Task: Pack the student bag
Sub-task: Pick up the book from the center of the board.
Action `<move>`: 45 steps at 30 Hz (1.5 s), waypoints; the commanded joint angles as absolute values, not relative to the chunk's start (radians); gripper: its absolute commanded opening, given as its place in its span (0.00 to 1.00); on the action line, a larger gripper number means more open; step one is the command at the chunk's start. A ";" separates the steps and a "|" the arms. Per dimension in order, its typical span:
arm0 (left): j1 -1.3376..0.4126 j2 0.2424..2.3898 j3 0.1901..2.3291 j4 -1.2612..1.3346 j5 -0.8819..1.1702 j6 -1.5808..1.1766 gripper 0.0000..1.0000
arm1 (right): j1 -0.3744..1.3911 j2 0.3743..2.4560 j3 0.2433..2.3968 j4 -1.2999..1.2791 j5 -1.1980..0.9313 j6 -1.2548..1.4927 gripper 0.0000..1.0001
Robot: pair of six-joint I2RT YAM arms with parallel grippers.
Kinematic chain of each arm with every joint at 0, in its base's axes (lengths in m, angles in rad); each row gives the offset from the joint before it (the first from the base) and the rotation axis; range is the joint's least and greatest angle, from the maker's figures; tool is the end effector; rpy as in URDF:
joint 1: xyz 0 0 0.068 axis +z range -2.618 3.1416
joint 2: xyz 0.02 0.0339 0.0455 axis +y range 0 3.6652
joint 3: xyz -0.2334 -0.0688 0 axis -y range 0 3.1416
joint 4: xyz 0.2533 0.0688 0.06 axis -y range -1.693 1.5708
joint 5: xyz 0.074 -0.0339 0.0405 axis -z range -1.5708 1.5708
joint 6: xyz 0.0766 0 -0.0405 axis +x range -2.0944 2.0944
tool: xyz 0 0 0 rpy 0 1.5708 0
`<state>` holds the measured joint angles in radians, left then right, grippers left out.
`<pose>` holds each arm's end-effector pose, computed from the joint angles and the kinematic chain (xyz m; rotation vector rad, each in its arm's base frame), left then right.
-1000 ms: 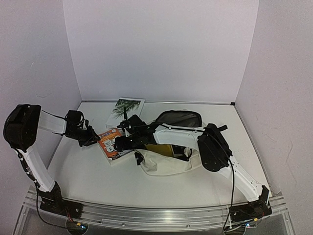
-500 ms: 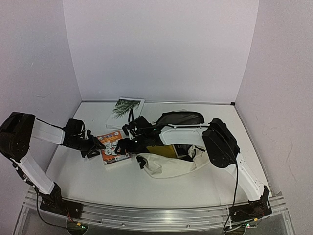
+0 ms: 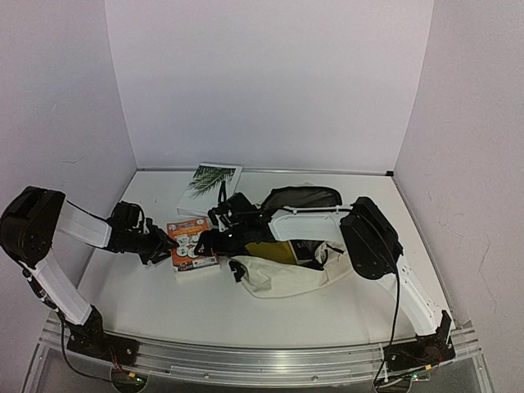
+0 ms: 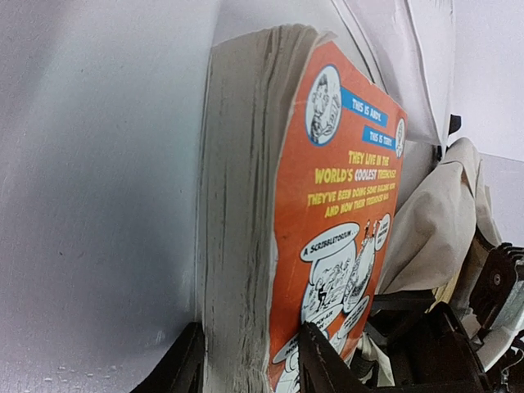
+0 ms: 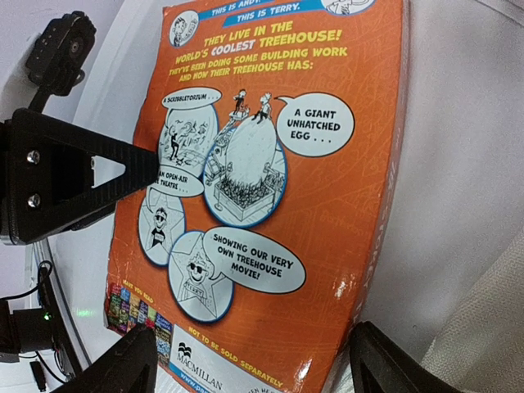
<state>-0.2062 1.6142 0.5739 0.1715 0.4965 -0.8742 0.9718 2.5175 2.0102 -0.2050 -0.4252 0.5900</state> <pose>0.2875 -0.0974 0.0506 -0.6220 2.5260 -1.0509 0.2946 0.4876 0.0853 -0.7306 2.4539 1.2116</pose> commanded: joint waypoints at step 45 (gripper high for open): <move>-0.318 0.950 0.653 0.074 0.589 -0.843 0.00 | 0.880 2.004 1.560 0.141 -0.552 0.706 0.98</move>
<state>-0.3153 1.0100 0.5739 -0.0273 0.5106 -0.8371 0.8738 2.0315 1.5917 0.0418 -0.4568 0.6601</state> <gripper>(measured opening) 0.172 0.982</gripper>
